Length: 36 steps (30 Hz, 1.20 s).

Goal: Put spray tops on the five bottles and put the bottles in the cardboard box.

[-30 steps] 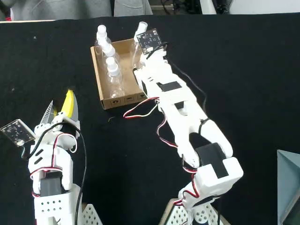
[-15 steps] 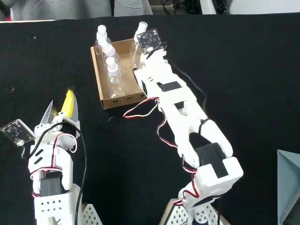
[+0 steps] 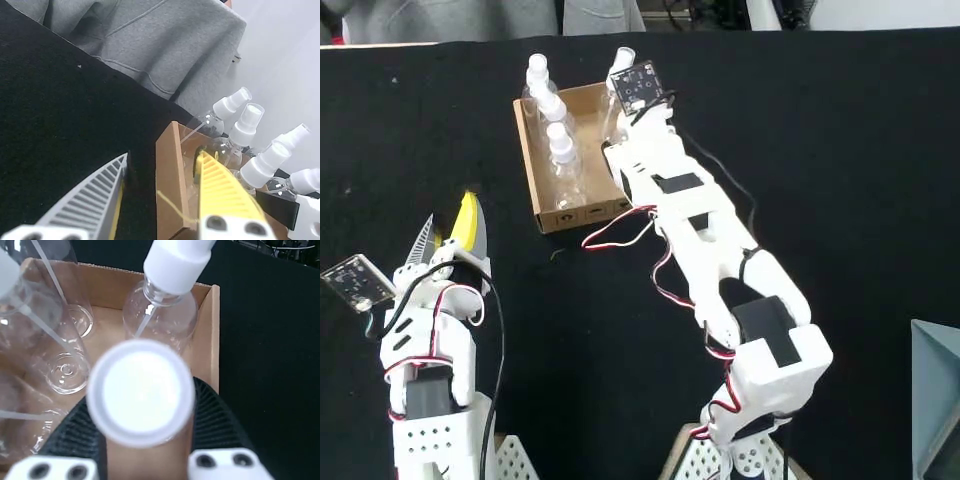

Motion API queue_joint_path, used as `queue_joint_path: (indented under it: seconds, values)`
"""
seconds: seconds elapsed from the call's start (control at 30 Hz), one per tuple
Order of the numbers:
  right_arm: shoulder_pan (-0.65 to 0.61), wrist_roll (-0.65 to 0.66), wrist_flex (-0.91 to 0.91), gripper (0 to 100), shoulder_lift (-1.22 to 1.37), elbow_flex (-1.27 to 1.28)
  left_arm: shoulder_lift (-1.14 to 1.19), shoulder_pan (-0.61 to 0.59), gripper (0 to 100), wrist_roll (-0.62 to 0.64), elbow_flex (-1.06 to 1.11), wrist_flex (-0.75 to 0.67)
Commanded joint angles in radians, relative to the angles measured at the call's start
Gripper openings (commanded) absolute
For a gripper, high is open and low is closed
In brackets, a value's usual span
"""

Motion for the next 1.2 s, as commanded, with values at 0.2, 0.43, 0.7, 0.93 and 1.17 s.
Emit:
queue_joint_path:
  seconds: [0.2,0.43,0.7,0.93,1.17]
  values:
    - [0.011,-0.005,-0.025,16.2,0.002,-0.028,-0.015,-0.008,20,-0.011,0.024,0.005]
    - [0.011,-0.005,-0.023,21.9,0.002,-0.025,-0.015,-0.010,20,-0.011,0.024,0.005]
    - [0.011,-0.005,-0.025,22.1,-0.005,-0.012,-0.015,-0.012,20,-0.011,0.024,0.005]
    - [0.011,-0.005,-0.025,27.0,-0.005,-0.013,-0.015,-0.012,20,-0.011,0.024,0.005]
    - [0.011,-0.005,-0.023,33.3,-0.005,-0.012,-0.015,-0.012,20,-0.011,0.024,0.005]
